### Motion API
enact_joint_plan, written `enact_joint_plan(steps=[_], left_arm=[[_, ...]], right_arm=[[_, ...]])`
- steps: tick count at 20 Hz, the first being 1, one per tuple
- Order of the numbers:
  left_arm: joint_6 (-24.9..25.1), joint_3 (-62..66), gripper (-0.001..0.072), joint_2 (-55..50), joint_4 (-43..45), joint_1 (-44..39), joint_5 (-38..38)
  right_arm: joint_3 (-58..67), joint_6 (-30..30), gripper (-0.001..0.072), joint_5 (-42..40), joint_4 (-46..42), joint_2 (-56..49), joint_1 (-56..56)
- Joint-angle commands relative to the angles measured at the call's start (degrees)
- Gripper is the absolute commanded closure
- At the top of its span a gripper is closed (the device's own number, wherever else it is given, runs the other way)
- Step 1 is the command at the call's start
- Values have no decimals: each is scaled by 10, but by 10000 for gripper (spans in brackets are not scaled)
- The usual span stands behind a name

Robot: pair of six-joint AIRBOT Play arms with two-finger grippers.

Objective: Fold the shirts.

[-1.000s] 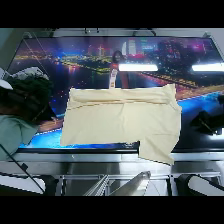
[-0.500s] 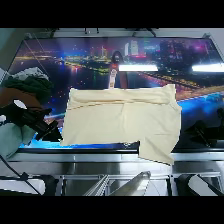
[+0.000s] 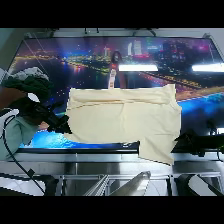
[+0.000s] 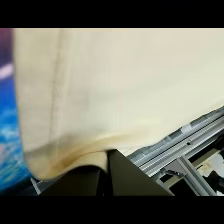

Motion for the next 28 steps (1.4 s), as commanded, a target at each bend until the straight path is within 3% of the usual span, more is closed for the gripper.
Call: enact_joint_plan(steps=[1,3,7,9,10,12,13,20,23,28], left_arm=[[2,-2,679,-1,1,-6,66],[6,-17,679,-1,1,-6,77],[11,-24,680,-1,0,-6,85],[11,-24,680,-1,0,-6,81],[11,-24,680,-1,1,-6,79],[11,-24,679,-1,1,0,74],[11,-24,680,-1,1,6,71],[34,-11,680,-1,-1,96,-31],[36,11,680,-1,-2,120,-54],[52,69,680,-1,-108,102,-61]], right_arm=[[-41,-20,232,-51,28,-2,1],[-43,-30,233,-67,34,-13,1],[-43,-108,234,-72,125,-77,7],[-43,-131,246,-62,129,-108,13],[-41,-141,371,-54,129,-117,12],[-33,-147,470,-38,129,-117,13],[-24,-147,667,-23,129,-117,13],[115,-129,681,146,147,-106,12],[156,-130,681,156,228,-104,13],[165,-146,680,111,312,-122,43]])
